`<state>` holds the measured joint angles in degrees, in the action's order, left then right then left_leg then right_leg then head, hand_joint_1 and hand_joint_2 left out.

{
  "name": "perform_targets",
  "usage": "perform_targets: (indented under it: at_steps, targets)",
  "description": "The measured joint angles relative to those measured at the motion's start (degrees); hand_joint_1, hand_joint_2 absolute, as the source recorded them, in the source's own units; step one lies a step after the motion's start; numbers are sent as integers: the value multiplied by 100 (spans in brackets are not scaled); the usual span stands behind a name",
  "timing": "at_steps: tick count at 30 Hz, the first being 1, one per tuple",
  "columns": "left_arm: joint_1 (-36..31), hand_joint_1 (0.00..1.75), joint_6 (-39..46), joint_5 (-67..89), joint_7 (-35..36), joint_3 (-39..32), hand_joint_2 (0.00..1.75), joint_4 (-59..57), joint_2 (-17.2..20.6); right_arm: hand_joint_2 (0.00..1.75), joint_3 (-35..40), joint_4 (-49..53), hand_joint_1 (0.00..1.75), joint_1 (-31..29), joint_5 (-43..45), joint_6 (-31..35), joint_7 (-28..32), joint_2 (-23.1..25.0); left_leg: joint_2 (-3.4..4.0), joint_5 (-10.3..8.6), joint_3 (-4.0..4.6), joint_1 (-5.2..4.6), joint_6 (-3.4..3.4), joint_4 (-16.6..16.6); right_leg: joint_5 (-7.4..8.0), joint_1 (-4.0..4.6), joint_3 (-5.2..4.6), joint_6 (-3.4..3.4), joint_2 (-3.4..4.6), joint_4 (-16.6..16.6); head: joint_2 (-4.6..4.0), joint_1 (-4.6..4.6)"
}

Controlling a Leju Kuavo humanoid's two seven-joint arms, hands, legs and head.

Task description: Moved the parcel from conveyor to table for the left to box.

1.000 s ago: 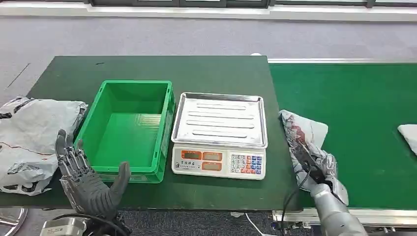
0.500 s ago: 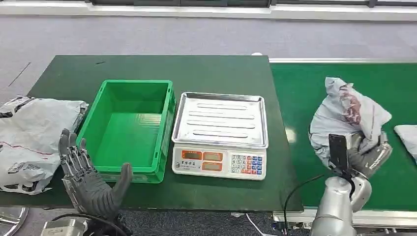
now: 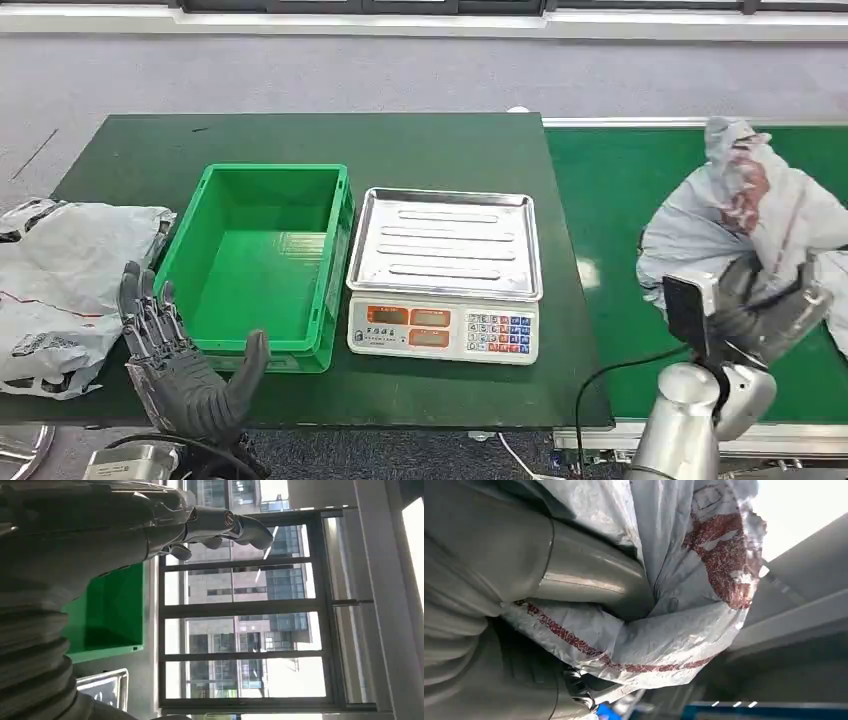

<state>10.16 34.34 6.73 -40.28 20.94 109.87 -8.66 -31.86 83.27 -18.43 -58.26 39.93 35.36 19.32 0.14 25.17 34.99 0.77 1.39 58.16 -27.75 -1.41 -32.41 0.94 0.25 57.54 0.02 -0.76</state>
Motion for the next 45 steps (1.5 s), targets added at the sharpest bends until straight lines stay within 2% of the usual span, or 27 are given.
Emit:
perform_targets:
  at_steps: [6, 15, 20, 23, 31, 37, 45]
  targets:
    - [-109, 0, 96, -4, 0, 50, 175, -55, -2, 175, 994, -665, 175, -499, -1195, -24, -787, 85, 0, -15, -4, 5, 2, 0, 7, 4, 1, -4, -2, 3, 0, 0]
    - [-134, 0, 105, -6, -2, 68, 175, -89, -2, 175, 1461, -1175, 175, -738, -1414, -24, -945, 135, -18, -12, 5, 2, 0, 1, 5, 2, 2, -3, -18, 0, 0, 0]
    - [-269, 0, 133, -87, 0, 197, 175, -181, 9, 175, 1822, -1697, 175, -956, -2276, -24, -1769, 140, -14, -12, 4, 4, 1, 0, 6, 3, -2, -4, -12, 1, 0, 0]
    - [-360, 0, 155, -103, 0, 238, 175, -245, 9, 175, 2085, -2068, 175, -1122, -2480, -24, -2107, 144, -13, -16, 3, 5, 4, 0, 7, 4, -2, -4, -13, 2, 0, 0]
    - [-548, 0, 229, -105, 0, 304, 175, -361, 9, 175, 2423, -3282, 175, -1547, -2213, -22, -2146, 162, -14, -15, 5, 5, 4, 0, 6, 4, -1, -4, -13, 2, 0, 0]
    - [-760, 0, 20, -105, 0, 304, 175, -407, 2, 175, 2546, -4704, 175, -1888, -1734, -22, -1376, 175, -16, -15, 4, 6, 4, 0, 7, 4, -2, -4, -14, 2, 0, 0]
    - [-842, 0, 7, -105, 0, 304, 175, -446, 0, 175, 2646, -5390, 175, -2067, -1617, -7, -1280, 184, -14, -14, 4, 5, 4, 0, 6, 4, -3, -4, -12, 2, 0, 0]
